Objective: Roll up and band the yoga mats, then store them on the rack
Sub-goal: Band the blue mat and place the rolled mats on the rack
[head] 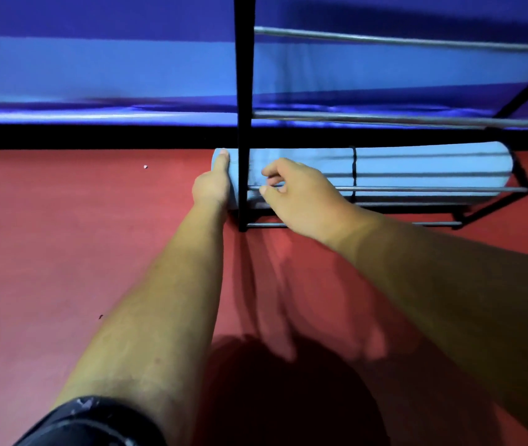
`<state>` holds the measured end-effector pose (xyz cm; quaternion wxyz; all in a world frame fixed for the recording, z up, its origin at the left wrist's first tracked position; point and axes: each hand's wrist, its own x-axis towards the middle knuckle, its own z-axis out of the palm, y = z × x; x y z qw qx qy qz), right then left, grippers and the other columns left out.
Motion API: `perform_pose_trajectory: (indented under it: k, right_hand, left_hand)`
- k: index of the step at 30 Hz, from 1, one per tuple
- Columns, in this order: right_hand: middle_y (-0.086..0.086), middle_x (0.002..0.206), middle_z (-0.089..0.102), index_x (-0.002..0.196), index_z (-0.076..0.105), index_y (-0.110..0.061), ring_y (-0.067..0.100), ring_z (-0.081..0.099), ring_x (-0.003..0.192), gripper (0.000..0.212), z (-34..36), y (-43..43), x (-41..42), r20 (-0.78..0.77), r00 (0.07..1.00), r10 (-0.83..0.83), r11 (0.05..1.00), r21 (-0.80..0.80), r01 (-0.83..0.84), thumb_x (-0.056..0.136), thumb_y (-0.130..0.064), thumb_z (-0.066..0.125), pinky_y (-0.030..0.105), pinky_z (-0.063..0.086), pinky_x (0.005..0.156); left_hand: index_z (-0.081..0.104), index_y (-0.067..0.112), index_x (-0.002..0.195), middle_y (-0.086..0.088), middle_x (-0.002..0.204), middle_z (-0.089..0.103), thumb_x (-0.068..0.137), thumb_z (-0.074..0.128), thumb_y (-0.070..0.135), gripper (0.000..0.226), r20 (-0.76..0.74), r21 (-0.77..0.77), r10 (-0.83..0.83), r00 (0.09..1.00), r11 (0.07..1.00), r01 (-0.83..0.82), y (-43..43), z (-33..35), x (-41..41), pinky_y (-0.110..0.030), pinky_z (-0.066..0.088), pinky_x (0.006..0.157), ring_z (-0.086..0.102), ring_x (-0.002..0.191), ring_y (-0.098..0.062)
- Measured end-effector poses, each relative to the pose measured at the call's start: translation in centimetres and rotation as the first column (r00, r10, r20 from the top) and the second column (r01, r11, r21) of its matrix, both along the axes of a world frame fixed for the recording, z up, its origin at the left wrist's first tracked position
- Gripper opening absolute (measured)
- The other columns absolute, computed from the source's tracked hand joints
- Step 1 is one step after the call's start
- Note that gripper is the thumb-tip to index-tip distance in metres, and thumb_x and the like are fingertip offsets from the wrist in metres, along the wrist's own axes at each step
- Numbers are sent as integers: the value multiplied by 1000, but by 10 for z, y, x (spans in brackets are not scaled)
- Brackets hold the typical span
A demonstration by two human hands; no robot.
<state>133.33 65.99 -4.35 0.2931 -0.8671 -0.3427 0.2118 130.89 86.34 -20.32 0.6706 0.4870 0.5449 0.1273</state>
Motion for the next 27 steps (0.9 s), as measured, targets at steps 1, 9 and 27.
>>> perform_pose_trajectory:
  k: [1, 9, 27]
  right_hand:
    - [-6, 116, 71, 122, 69, -22, 14, 65, 104, 24, 2, -12, 9, -26, 998, -56, 997, -56, 54, 101, -31, 61, 27, 47, 92]
    - [7, 95, 73, 108, 61, -11, 22, 66, 71, 17, 42, -136, 123, -235, 744, -626, 778, -251, 576, 106, -27, 54, 35, 56, 65]
    - [24, 147, 57, 154, 47, -8, 38, 66, 125, 55, -104, -251, 188, -933, 101, -345, 349, -28, 937, 108, -35, 61, 43, 57, 90]
  left_hand:
    - [73, 8, 96, -7, 100, 81, 53, 71, 90, 92, -15, -1, 11, 1000, 1000, -11, 2, -4, 1, -51, 62, 95, 78, 94, -34]
    - [71, 8, 105, -11, 106, 73, 78, 56, 92, 89, -48, 86, 208, 977, 975, -203, -55, 43, -16, -45, 58, 94, 71, 101, -34]
    - [61, 21, 121, -8, 117, 63, 90, 57, 53, 44, -636, 707, -585, 504, -178, 685, -235, 140, 93, -48, 51, 97, 58, 111, -35]
